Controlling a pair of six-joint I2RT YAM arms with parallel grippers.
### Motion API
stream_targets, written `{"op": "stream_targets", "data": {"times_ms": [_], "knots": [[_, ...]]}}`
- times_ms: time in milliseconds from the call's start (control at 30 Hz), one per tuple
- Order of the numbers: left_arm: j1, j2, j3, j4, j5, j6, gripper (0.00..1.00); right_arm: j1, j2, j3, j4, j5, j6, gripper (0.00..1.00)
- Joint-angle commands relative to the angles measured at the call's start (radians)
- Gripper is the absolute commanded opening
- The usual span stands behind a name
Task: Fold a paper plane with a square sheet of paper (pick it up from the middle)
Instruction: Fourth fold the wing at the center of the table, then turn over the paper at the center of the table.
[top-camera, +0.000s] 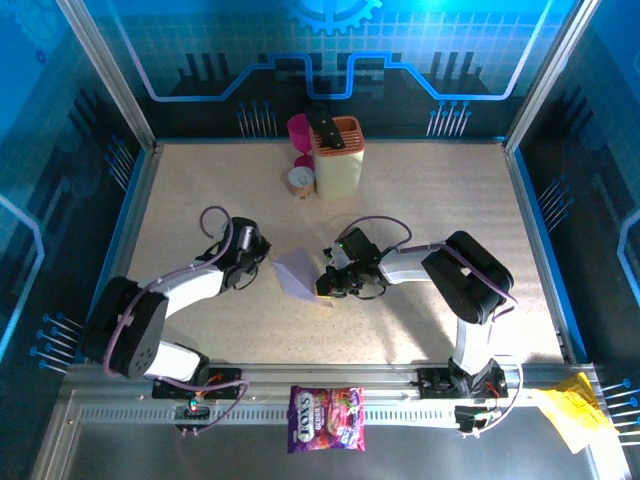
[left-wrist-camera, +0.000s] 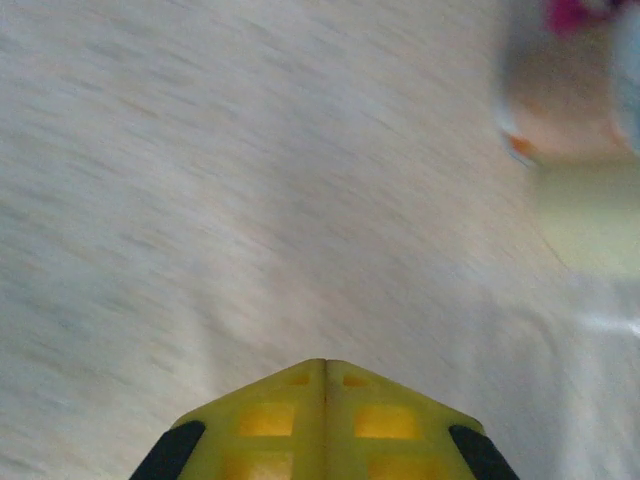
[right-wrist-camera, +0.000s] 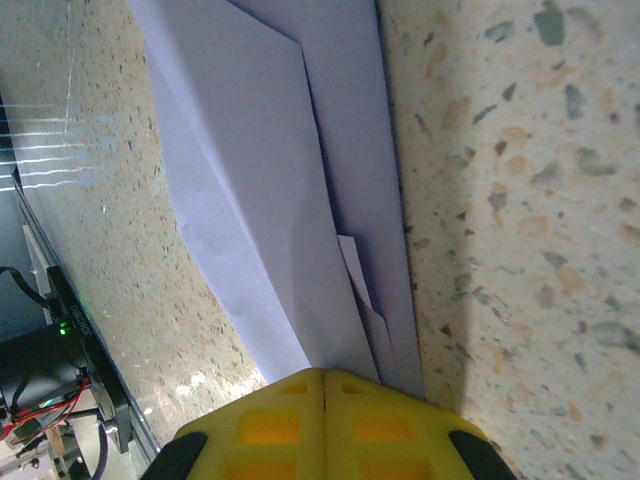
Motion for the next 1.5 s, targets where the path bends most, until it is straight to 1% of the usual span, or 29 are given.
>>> {"op": "stream_targets", "data": {"times_ms": [0, 100, 167, 300, 433, 567, 667, 800, 900, 1033, 1133, 1167, 1200, 1233, 1300, 1467], "knots": [[-0.105, -0.002, 0.016, -0.034, -0.001, 0.02, 0.0, 0.012, 0.125, -0.079, -0.197, 0.163, -0.035, 0.0], [-0.176, 0.051, 0.0, 0.03, 0.002, -0.027, 0.0, 0.012, 0.125, -0.082, -0.191, 0.164, -0.035, 0.0], [-0.203, 0.093, -0.012, 0.066, -0.001, -0.049, 0.0, 0.013, 0.125, -0.082, -0.187, 0.161, -0.036, 0.0], [-0.208, 0.17, -0.033, 0.106, 0.003, -0.068, 0.0, 0.014, 0.116, -0.093, -0.17, 0.157, -0.042, 0.0], [-0.207, 0.217, -0.039, 0.07, -0.039, -0.075, 0.0, 0.017, 0.08, -0.125, -0.118, 0.132, -0.063, 0.0], [-0.205, 0.243, -0.05, 0.032, -0.082, -0.096, 0.0, 0.027, 0.002, -0.179, -0.059, 0.108, -0.095, 0.0], [-0.203, 0.253, -0.053, 0.003, -0.11, -0.116, 0.0, 0.032, -0.057, -0.215, -0.044, 0.103, -0.105, 0.0], [-0.2, 0.257, -0.054, -0.009, -0.121, -0.121, 0.0, 0.05, -0.134, -0.274, -0.043, 0.111, -0.107, 0.0], [-0.197, 0.261, -0.055, -0.007, -0.12, -0.124, 0.0, 0.056, -0.2, -0.321, -0.063, 0.117, -0.096, 0.0], [-0.194, 0.272, -0.054, 0.004, -0.109, -0.125, 0.0, 0.055, -0.326, -0.376, -0.11, 0.147, -0.073, 0.0], [-0.193, 0.281, -0.052, 0.018, -0.097, -0.115, 0.0, 0.051, -0.407, -0.374, -0.167, 0.176, -0.055, 0.0], [-0.193, 0.285, -0.053, 0.027, -0.092, -0.112, 0.0, 0.05, -0.423, -0.364, -0.182, 0.184, -0.052, 0.01], [-0.192, 0.29, -0.051, 0.033, -0.086, -0.11, 0.0, 0.049, -0.435, -0.352, -0.195, 0.19, -0.047, 0.1], [-0.192, 0.294, -0.052, 0.037, -0.08, -0.11, 0.0, 0.047, -0.44, -0.34, -0.197, 0.189, -0.045, 0.16], [-0.191, 0.302, -0.056, 0.049, -0.074, -0.109, 0.0, 0.042, -0.433, -0.31, -0.191, 0.185, -0.037, 0.21], [-0.188, 0.301, -0.074, 0.066, -0.07, -0.111, 0.0, 0.038, -0.372, -0.236, -0.149, 0.163, -0.01, 0.23]]}}
